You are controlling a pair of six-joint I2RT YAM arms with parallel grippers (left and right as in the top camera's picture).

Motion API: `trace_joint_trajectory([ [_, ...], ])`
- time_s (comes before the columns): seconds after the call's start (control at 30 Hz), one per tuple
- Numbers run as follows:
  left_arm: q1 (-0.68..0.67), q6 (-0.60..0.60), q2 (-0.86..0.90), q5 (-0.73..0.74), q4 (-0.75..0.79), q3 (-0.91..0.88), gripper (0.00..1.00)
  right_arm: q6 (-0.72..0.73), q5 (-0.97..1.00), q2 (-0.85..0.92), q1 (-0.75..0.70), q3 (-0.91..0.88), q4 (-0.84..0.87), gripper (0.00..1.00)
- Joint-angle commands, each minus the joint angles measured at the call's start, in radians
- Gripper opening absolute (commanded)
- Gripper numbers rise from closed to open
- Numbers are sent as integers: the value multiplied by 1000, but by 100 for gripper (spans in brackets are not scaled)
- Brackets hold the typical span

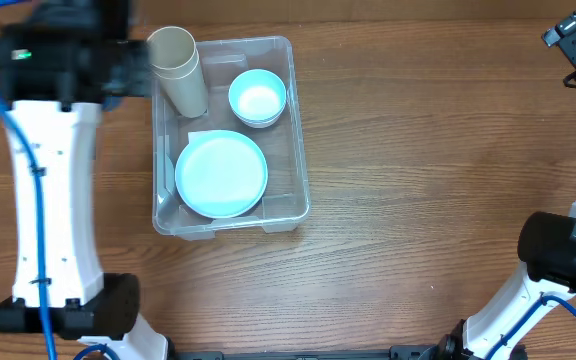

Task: Pack container
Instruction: 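Move the left gripper to the blue cups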

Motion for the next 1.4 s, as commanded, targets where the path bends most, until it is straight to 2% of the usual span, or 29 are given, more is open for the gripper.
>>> trace_joint_trajectory([
  [0.0,126,31,27,44,3,4,62,5,8,-11,2,9,2,100],
  [0.13,230,103,81,128,125,3,61,5,7,-11,2,9,2,100],
  [0.23,252,161,161,127,197,3,64,5,7,-11,2,9,2,100],
  [0.37,252,180,241,129,47,3,59,5,7,-11,2,9,2,100],
  [0.43,257,179,243,127,-11,2,59,5,8,-11,2,9,2,100],
  [0.6,335,191,243,193,-16,0,61,5,7,-11,2,9,2,100],
  [0.77,449,194,243,303,39,-18,58,5,7,-11,2,9,2,100],
  [0.97,427,217,245,303,193,-170,58,5,8,-11,2,9,2,100],
  [1.3,422,254,245,280,345,-322,60,5,7,-11,2,9,2,100],
  [1.37,422,254,245,280,374,-355,57,5,7,-11,2,9,2,100],
])
